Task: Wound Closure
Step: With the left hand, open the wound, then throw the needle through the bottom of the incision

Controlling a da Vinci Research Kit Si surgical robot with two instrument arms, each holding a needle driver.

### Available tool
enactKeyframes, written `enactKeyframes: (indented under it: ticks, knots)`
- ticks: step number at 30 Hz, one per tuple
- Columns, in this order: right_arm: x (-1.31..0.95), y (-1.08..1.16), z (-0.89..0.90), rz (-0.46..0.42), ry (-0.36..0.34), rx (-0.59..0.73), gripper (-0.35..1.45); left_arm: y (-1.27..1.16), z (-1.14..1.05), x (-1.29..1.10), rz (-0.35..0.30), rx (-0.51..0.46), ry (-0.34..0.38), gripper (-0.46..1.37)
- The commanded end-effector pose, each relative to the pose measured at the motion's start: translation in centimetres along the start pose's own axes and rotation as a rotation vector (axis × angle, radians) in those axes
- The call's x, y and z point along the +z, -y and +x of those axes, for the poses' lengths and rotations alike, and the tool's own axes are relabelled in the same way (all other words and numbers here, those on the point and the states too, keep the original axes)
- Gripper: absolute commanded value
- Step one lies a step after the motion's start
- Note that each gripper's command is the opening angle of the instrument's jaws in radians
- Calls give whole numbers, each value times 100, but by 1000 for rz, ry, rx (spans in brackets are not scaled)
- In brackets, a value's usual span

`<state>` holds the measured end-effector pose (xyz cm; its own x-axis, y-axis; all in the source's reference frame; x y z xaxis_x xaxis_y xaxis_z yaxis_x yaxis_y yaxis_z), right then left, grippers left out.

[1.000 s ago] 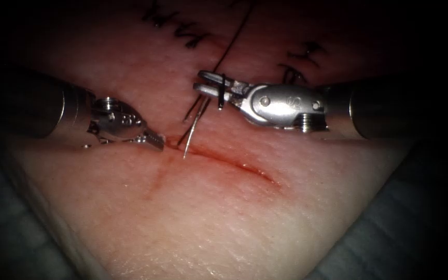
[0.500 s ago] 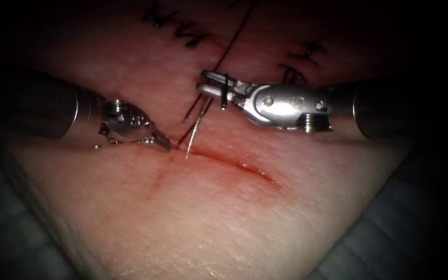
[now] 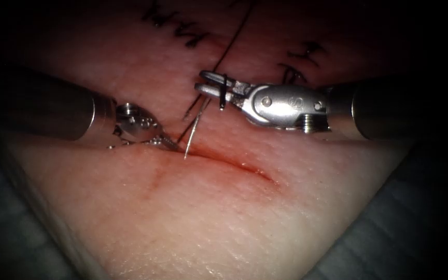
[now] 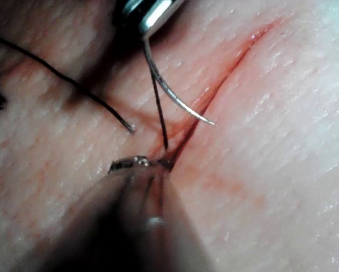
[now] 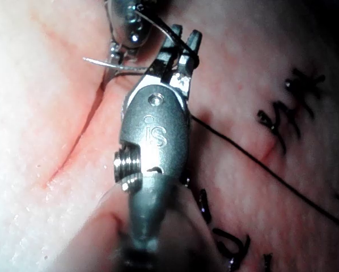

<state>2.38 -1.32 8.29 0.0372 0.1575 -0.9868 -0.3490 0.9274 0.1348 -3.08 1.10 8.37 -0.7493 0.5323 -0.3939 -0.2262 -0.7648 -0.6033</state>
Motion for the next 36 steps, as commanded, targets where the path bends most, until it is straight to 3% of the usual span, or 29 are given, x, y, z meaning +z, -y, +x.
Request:
enactKeyframes:
  ticks: [1,7,11,14,18,27,36]
  knots:
    - [0,0,0,-6,-1,0,-35,2,-1,2,-12,7,21,-35]
    - [0,3,-2,-10,-5,-4,-35,4,-14,13,-68,44,151,-35]
    - [1,5,-3,-9,0,-7,-35,4,-16,13,-94,53,190,-32]
    - [2,5,-4,-10,1,-8,-35,5,-17,12,-109,55,210,3]
    - [3,6,-6,-14,6,-16,-35,4,-17,12,-120,60,229,67]
    - [6,4,-11,-35,22,-73,-35,4,-17,12,-99,72,228,111]
    - [20,14,-19,-80,59,-185,-35,5,-18,10,-97,63,229,114]
